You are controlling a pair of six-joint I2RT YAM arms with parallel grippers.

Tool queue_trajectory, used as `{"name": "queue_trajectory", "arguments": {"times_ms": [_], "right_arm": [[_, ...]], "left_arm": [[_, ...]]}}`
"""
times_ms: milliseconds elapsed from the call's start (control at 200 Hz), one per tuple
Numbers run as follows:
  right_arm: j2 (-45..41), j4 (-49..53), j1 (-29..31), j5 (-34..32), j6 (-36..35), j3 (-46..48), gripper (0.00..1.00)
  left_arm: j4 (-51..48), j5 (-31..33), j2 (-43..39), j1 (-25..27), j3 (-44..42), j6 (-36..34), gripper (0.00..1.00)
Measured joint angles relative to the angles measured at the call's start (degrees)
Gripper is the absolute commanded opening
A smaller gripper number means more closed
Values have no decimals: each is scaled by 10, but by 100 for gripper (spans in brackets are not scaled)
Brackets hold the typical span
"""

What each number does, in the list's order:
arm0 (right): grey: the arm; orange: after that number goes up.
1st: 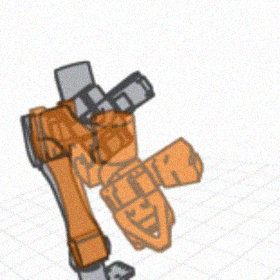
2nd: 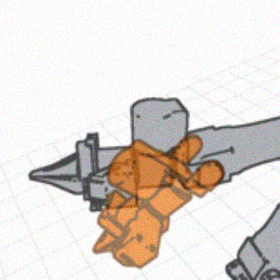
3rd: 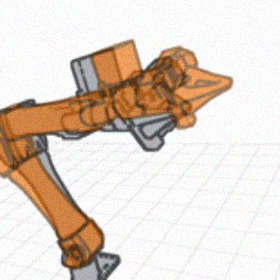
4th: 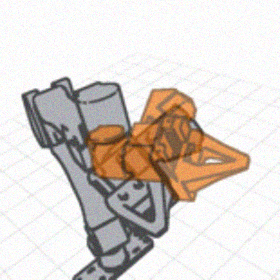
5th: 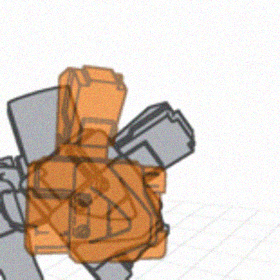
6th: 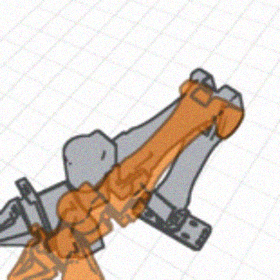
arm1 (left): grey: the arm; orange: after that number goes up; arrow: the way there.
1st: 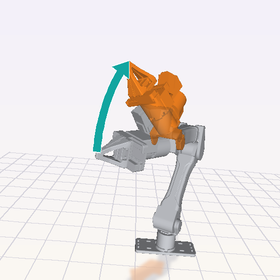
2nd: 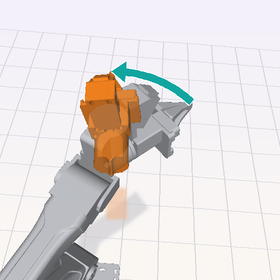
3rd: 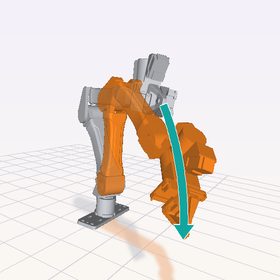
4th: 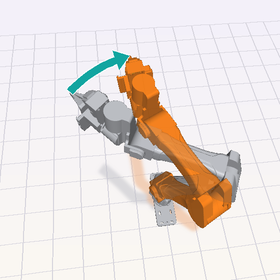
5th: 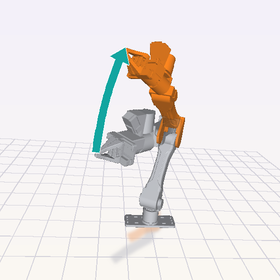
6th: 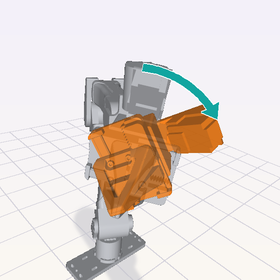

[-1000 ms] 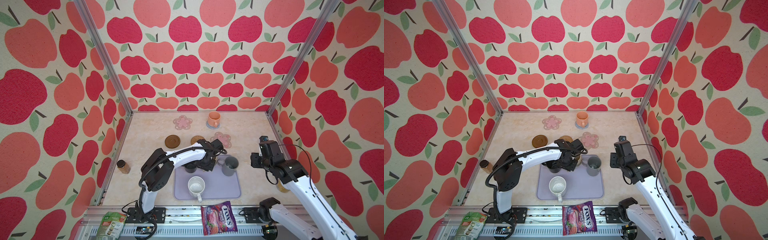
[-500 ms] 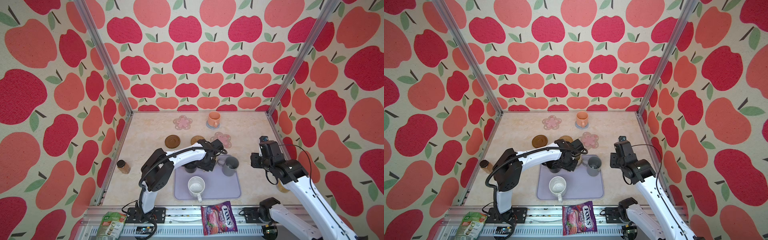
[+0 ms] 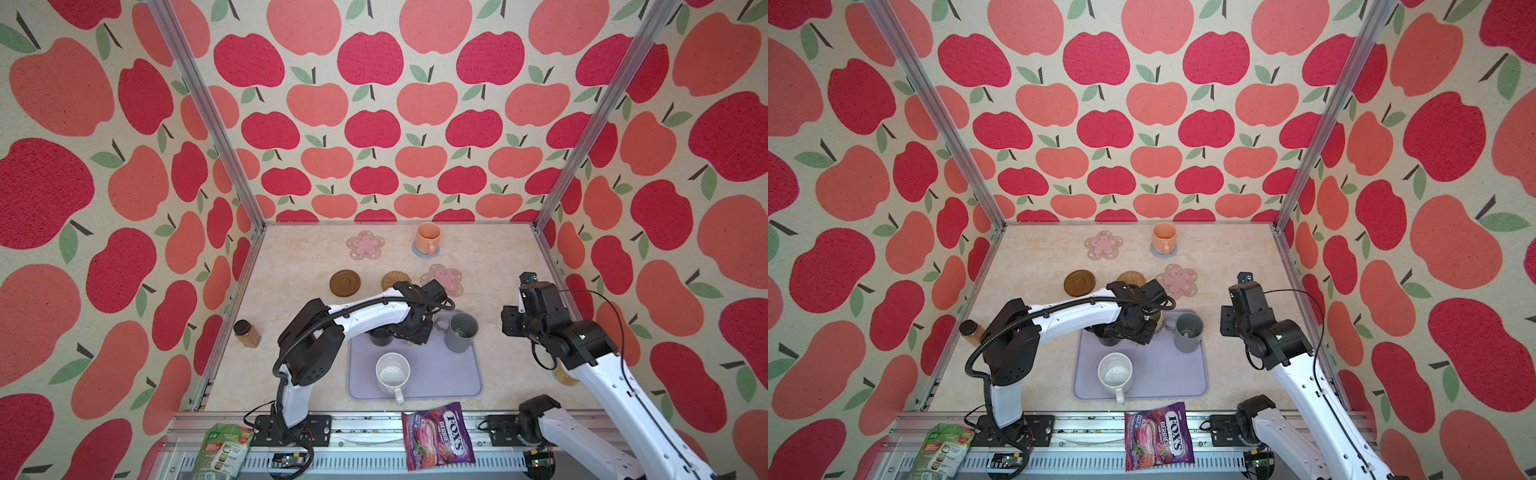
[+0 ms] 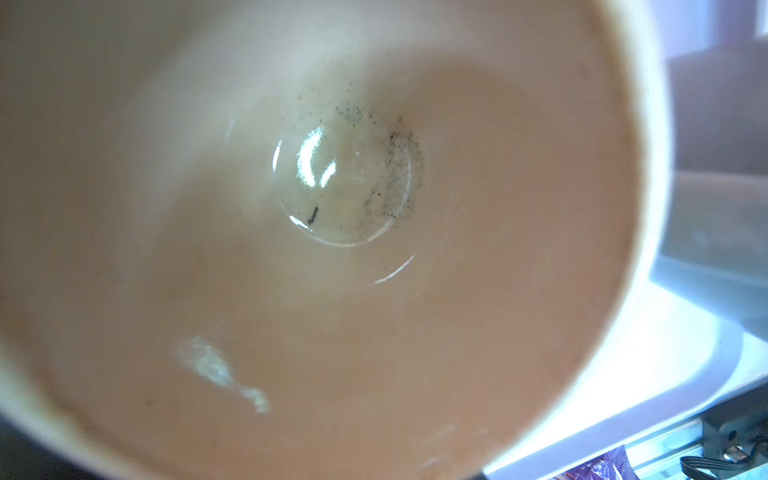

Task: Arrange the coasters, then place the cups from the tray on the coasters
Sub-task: 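Close left gripper on the cream mug rim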

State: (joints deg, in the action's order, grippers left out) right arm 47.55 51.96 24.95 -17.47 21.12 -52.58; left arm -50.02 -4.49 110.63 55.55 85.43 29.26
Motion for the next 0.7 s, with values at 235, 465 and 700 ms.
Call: {"name": "queue_trajectory", "arguments": {"times_ms": [235, 465, 700], "right_arm": [[-5, 0, 0, 0, 0, 0, 56], [-5, 0, 0, 0, 0, 0, 56], [-6, 0, 0, 0, 0, 1, 56]], "left_arm": [[-1, 2, -4, 0, 0, 3, 30], [-9, 9, -1, 0, 8, 13, 24], [-31, 22, 16, 0, 32, 13, 25]]}}
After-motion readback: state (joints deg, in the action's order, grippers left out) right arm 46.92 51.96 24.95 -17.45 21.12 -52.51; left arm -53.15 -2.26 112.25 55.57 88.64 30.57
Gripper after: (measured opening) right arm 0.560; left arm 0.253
